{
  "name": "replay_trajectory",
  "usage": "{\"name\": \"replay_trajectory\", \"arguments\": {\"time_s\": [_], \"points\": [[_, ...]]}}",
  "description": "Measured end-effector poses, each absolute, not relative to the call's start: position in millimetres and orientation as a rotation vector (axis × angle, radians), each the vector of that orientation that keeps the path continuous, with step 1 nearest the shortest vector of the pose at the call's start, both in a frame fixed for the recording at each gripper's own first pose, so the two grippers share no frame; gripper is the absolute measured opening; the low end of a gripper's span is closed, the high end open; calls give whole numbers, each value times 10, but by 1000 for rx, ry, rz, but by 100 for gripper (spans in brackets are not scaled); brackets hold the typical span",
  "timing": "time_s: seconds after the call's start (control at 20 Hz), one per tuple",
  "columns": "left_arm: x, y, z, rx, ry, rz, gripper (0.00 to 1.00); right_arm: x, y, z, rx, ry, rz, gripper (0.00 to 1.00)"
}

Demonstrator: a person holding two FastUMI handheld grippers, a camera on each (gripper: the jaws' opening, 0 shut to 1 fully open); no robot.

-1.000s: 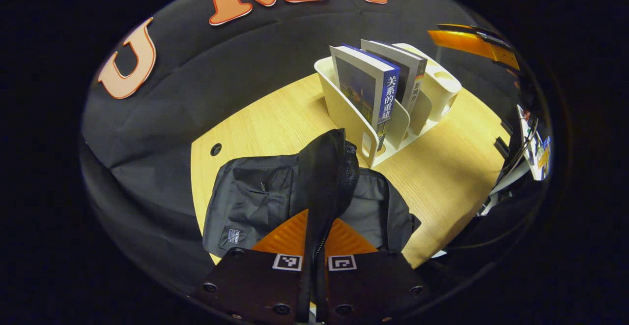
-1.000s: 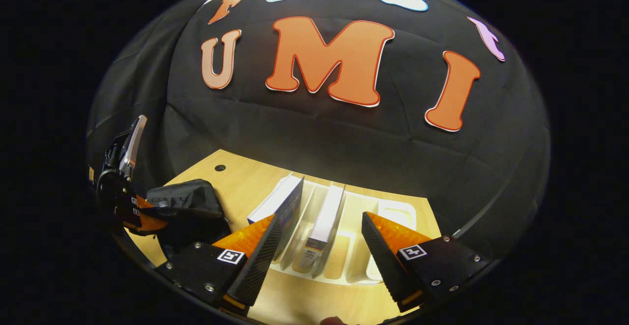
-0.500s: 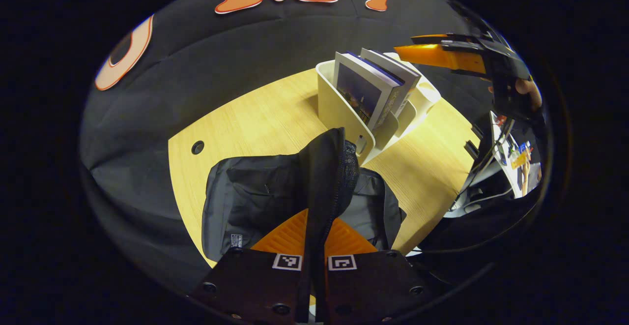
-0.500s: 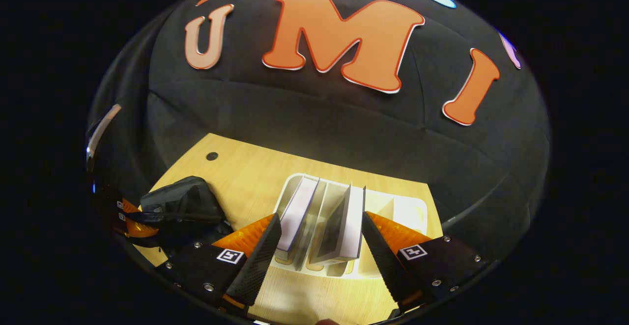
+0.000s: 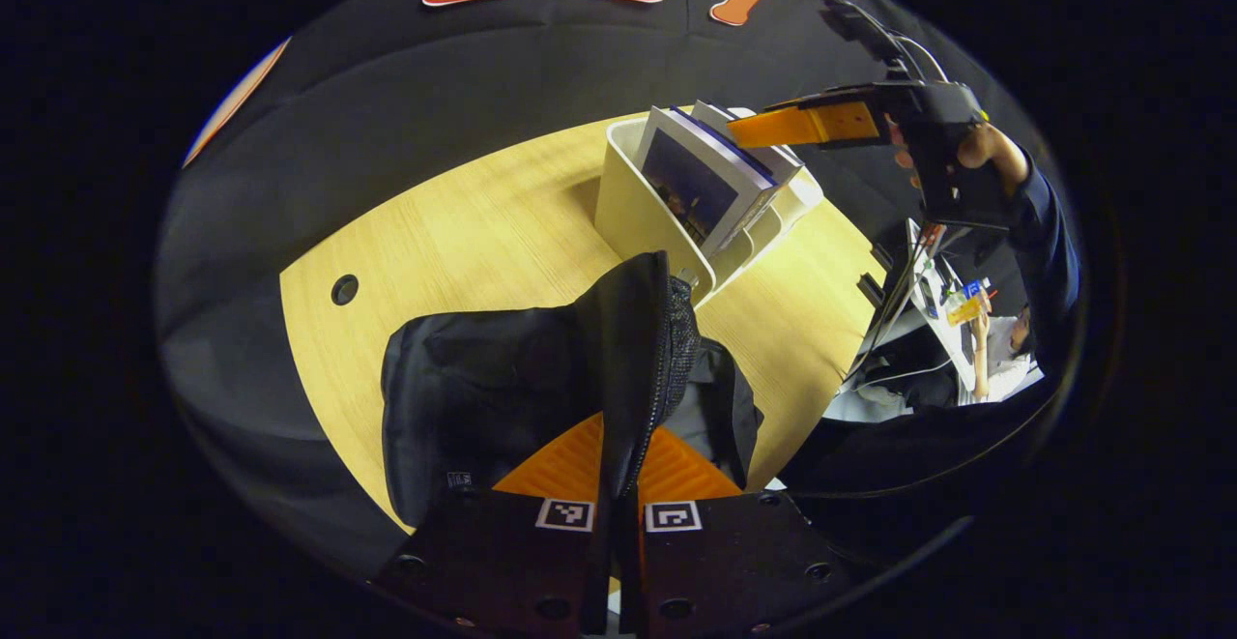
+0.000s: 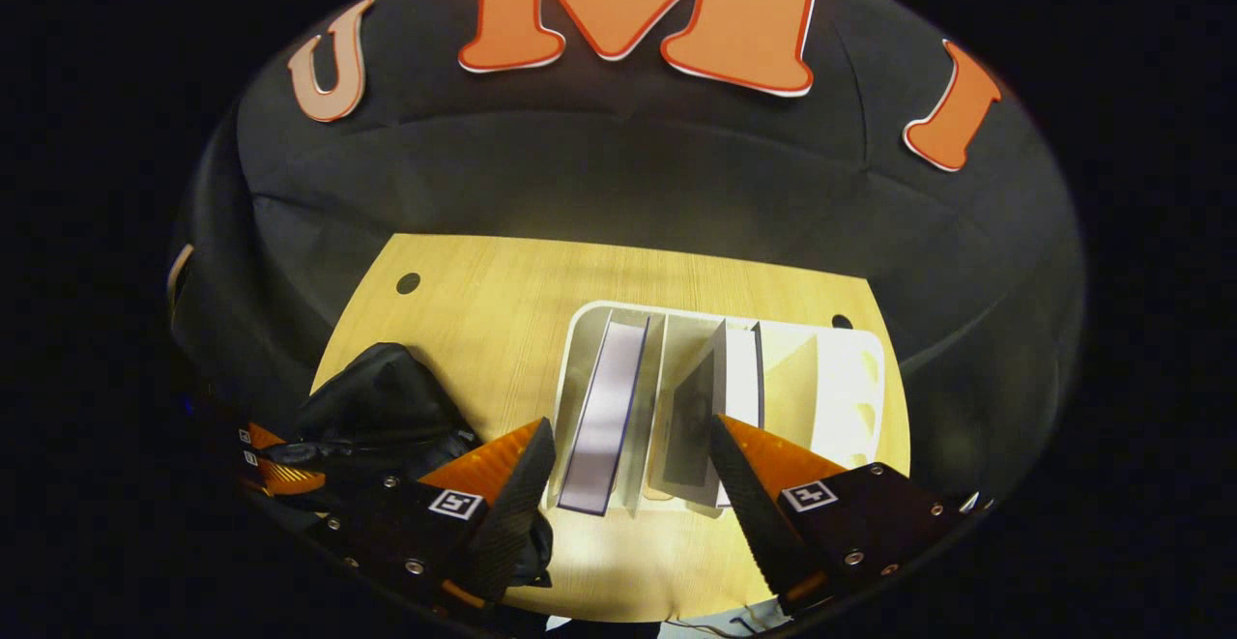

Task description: Open the schoolbag, grab two books from the bookshelf and put them into the schoolbag.

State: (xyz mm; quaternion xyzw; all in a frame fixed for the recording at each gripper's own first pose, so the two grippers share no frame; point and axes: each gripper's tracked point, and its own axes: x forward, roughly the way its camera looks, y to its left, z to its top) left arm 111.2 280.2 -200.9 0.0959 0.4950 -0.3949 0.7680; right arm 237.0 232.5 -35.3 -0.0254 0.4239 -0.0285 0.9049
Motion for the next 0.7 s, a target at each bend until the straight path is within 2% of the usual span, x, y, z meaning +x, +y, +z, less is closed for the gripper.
{"name": "replay_trajectory", "arguments": {"time_s": [0.55, 0.7], "points": [[1123, 2790, -1996, 221, 1090, -835, 5, 2610, 2457, -983, -14, 1148, -53, 61], [1111, 2784, -2029, 221, 1102, -828, 6, 2609, 2480, -1094, 23, 1204, -70, 47]]}}
